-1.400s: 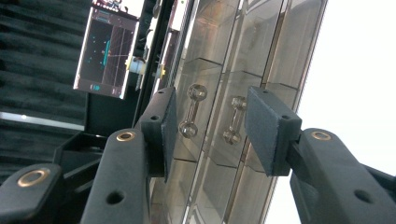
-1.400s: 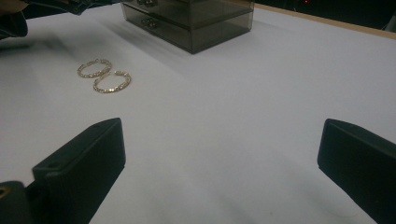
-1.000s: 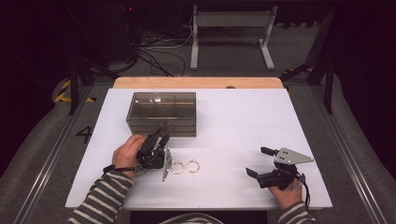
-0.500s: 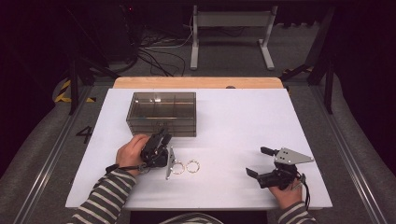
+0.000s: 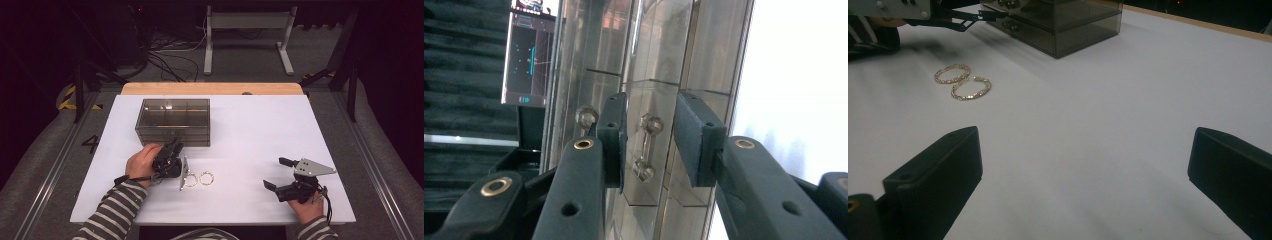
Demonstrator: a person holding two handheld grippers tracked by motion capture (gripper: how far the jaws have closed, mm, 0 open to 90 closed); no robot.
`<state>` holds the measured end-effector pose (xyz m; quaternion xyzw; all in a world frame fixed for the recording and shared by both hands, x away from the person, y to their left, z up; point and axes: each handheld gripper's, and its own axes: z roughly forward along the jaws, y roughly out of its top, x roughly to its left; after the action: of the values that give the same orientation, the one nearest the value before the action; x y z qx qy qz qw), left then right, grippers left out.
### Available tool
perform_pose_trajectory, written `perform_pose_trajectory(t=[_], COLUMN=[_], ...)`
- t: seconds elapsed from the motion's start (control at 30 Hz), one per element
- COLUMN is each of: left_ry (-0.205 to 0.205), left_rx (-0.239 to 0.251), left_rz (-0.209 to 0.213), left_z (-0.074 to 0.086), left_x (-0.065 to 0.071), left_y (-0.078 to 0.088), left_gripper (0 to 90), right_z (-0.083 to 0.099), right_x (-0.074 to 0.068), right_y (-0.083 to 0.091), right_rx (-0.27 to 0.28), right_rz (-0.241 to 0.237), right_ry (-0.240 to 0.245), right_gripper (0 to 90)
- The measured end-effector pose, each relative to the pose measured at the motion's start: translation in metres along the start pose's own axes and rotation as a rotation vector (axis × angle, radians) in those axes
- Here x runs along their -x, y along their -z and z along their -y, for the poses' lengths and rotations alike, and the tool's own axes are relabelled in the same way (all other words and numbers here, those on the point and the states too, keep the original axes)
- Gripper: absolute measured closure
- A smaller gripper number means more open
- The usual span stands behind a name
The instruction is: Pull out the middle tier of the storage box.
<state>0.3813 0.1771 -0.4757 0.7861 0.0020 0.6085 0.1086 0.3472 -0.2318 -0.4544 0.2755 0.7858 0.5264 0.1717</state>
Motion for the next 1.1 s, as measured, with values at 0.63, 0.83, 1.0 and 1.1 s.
perform_pose_trajectory(t=[0.63,0.83,1.0,1.1], left_ry=[-0.005,0.012,0.019,0.010], left_rx=[-0.020,-0.017,-0.024,-0.028], left_rz=[0.005,0.007,0.021,0.027], left_z=[0.0011,0.0014,0.0007,-0.0002], left_x=[-0.0005,-0.0007,-0.0020,-0.0028], left_y=[-0.0060,-0.0063,-0.0058,-0.0057], left_gripper=[78.7,79.1,79.8,79.9], right_z=[-0.0001,-0.0001,-0.0001,-0.0001], right_x=[-0.0002,0.0000,0.0001,0.0000], right_y=[0.0002,0.0001,0.0001,0.0002], right_rx=[0.006,0.007,0.007,0.006], right_rz=[-0.011,-0.012,-0.012,-0.012], right_ry=[0.001,0.002,0.002,0.001], right_gripper=[1.4,1.5,1.5,1.4])
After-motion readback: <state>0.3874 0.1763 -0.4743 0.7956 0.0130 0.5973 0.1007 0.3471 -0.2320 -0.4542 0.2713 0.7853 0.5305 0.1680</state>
